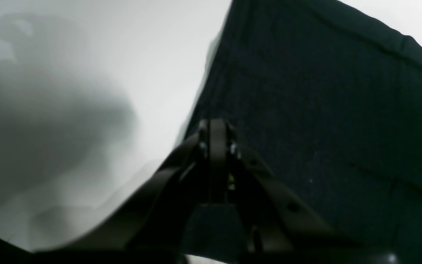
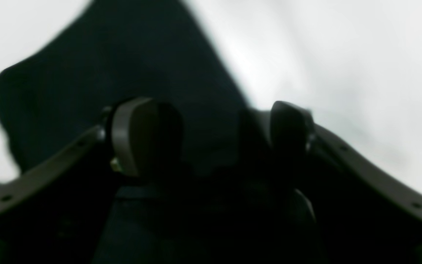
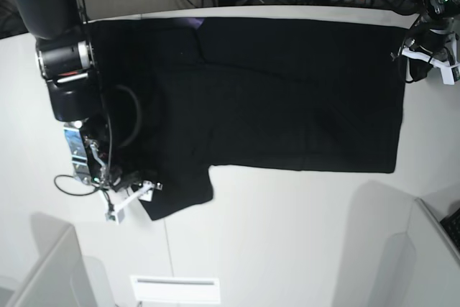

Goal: Fold the T-shirt properly
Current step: 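Reach the right gripper down to the hem corner beside the sleeve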

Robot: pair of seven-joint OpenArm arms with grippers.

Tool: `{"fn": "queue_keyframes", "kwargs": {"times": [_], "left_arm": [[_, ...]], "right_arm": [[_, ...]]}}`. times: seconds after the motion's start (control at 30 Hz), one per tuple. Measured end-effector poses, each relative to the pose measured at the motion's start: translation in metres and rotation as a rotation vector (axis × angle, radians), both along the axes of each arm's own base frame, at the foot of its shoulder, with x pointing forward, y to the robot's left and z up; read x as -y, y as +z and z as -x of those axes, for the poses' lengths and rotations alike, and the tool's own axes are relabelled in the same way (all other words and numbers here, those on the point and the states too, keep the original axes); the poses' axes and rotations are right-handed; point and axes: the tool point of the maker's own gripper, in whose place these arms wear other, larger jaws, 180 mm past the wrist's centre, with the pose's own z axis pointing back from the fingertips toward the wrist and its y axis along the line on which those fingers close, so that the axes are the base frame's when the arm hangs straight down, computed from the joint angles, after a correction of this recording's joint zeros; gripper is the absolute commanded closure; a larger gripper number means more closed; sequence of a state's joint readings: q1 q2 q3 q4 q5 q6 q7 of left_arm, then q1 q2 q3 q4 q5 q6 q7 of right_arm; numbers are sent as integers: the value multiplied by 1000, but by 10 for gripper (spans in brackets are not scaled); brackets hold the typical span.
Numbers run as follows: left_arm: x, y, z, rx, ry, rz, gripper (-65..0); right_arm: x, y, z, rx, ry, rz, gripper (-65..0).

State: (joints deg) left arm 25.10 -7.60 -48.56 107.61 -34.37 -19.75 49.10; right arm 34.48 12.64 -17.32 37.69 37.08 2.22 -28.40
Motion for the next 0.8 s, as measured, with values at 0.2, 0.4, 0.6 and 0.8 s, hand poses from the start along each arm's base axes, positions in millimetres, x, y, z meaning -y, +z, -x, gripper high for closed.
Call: {"fn": "queue_keyframes", "kwargs": {"times": [0.2, 0.4, 0.6, 0.8], "left_arm": [[0, 0, 0, 0, 0, 0, 0], [0, 0, -1, 1, 1, -1, 0], [-2, 4, -10, 19, 6, -3, -344], [-30, 15, -56, 52, 19, -93, -546]], "right_arm": [[4, -1, 1, -3, -5, 2, -252], [17, -9, -1, 34, -53, 9, 0], [18, -9, 0, 31, -57, 7, 0], [16, -9, -1, 31, -53, 7, 0]]}}
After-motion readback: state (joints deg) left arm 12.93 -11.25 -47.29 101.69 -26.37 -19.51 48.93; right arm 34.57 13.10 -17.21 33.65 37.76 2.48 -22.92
